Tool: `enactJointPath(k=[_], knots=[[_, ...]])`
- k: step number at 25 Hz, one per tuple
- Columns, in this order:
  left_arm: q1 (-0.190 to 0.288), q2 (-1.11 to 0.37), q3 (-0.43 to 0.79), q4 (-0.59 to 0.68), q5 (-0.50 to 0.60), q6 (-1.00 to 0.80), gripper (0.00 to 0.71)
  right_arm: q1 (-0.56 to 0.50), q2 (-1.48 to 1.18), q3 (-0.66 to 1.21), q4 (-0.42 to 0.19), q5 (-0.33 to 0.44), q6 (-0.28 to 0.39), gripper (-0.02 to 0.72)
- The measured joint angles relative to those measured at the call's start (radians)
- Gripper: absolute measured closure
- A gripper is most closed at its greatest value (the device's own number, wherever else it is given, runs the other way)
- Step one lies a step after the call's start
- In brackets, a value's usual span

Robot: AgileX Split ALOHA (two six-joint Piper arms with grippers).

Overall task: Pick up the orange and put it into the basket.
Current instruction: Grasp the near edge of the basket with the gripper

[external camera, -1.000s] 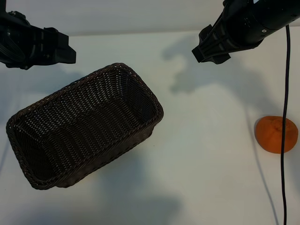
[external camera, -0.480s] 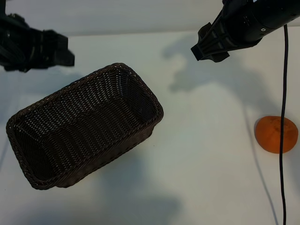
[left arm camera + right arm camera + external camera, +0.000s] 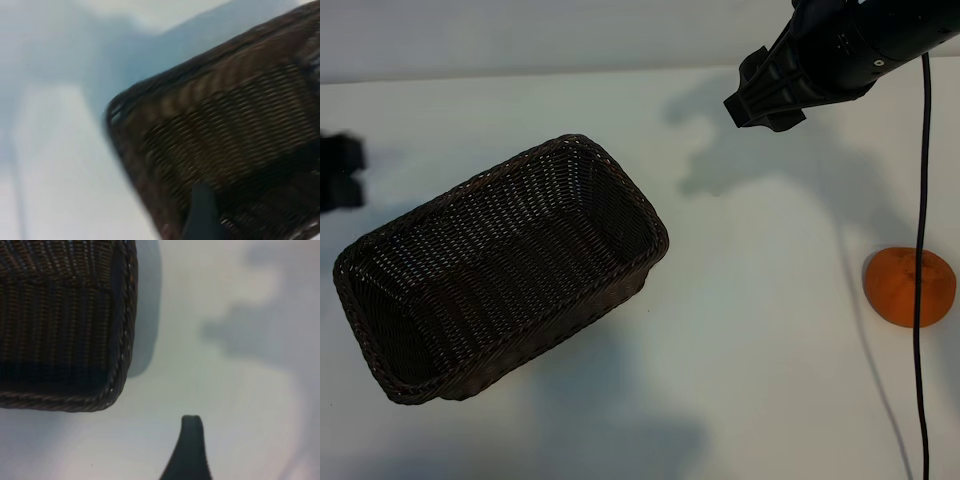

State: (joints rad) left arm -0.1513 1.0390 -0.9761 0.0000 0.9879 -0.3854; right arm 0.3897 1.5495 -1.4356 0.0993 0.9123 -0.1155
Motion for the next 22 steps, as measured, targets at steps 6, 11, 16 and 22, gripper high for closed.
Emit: enactJointPath(k=[6,11,16,22], knots=[[0.0,-0.25,0.199,0.091,0.03,-0.193,0.122,0.0,0.0,0.0,0.0,0.001,0.0,0.108],[0.0,-0.282,0.359,0.157,-0.015,-0.338,0.122,0.0,0.0,0.0,0.0,0.005,0.0,0.108],[0.0,-0.185,0.423,0.164,-0.136,-0.379,0.122,0.0,0.0,0.0,0.0,0.004,0.0,0.108],[0.0,0.002,0.428,0.179,-0.288,-0.408,0.122,0.0,0.0,0.0,0.0,0.004,0.0,0.108]])
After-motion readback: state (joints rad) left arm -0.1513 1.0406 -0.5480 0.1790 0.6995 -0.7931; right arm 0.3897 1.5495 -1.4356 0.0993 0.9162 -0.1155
